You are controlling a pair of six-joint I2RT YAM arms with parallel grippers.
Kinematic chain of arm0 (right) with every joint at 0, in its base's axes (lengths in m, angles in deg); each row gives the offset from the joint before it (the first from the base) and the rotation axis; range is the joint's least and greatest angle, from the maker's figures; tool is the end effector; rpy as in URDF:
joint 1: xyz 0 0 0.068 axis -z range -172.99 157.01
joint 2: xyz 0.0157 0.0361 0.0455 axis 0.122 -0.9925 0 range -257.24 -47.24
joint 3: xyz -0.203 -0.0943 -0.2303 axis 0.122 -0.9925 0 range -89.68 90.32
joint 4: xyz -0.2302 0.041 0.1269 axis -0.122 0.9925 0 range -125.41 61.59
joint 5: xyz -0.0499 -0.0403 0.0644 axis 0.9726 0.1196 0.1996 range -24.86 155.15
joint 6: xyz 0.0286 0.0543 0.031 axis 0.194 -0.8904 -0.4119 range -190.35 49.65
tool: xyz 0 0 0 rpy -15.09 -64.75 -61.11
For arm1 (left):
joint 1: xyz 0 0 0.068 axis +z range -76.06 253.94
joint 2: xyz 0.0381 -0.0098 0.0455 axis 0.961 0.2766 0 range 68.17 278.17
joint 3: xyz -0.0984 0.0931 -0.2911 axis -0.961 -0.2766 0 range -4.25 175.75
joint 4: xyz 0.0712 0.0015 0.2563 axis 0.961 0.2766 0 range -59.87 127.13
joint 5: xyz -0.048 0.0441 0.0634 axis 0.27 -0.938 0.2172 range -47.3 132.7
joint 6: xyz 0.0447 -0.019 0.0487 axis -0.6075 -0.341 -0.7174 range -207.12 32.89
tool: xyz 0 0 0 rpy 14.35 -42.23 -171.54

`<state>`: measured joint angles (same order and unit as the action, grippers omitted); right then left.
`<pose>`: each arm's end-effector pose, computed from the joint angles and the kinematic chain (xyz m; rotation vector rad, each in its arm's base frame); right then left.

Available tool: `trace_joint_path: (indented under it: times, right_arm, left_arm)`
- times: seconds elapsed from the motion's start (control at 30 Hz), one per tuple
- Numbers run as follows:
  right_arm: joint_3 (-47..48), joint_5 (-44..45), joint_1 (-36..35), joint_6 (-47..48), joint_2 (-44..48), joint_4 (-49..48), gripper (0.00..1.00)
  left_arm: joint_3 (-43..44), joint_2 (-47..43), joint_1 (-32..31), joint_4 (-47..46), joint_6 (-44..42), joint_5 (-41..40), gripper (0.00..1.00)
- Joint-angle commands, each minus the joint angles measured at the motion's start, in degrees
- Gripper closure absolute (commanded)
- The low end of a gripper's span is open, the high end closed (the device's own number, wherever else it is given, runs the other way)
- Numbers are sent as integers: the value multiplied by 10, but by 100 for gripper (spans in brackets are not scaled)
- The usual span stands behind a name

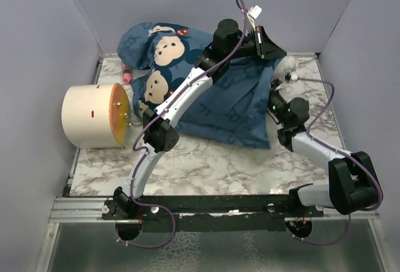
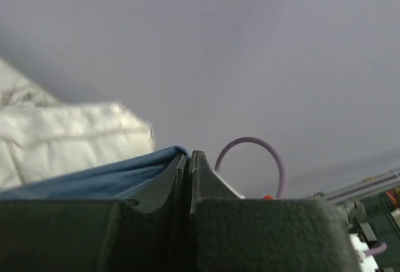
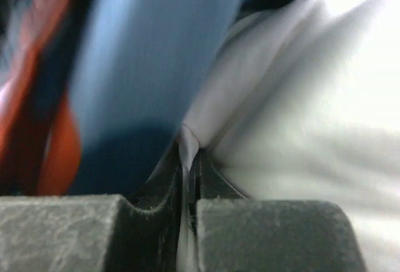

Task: Put the pillow into the pillowcase
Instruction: Stuff the pillow into the pillowcase.

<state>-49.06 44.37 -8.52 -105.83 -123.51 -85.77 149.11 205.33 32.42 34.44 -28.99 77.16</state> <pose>0.2890 0.1007 0.3533 -0.0828 1.3972 0.9855 0.4211 -0.4149 0.4788 0.3670 1.6397 -1.7918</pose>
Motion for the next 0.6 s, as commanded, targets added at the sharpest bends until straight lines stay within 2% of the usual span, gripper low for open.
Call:
trace_joint_path:
  times: [0.0,0.03,0.1,0.2,0.27,0.33,0.43,0.5,0.57]
  right_arm:
    - [-183,-81,-69,-18,-17,-98,98]
    - [-211,-89,-69,-16,-17,-108,96]
    - [-250,-109,-69,-16,-15,-105,84]
    - [-295,-134,-68,-22,29,-98,64]
    - [-307,-142,-68,-18,120,-48,52]
    - [-292,-122,-67,7,236,80,40]
    - [-234,-27,-66,59,399,313,21]
    - [-186,58,-63,94,469,455,14]
    - [-158,144,-64,100,505,537,11]
  left_arm:
    - [-53,-8,-33,-64,9,108,100]
    - [-81,-14,-33,-37,-14,115,100]
    - [-195,-50,-39,-26,-55,120,100]
    - [-447,-164,-40,-175,-34,103,100]
    - [-562,-219,-34,-227,-34,92,100]
    - [-640,-261,-27,-234,-49,85,100]
    - [-723,-304,-17,-263,-45,87,100]
    - [-753,-320,-12,-283,-38,85,100]
    - [-771,-321,-10,-301,-29,88,100]
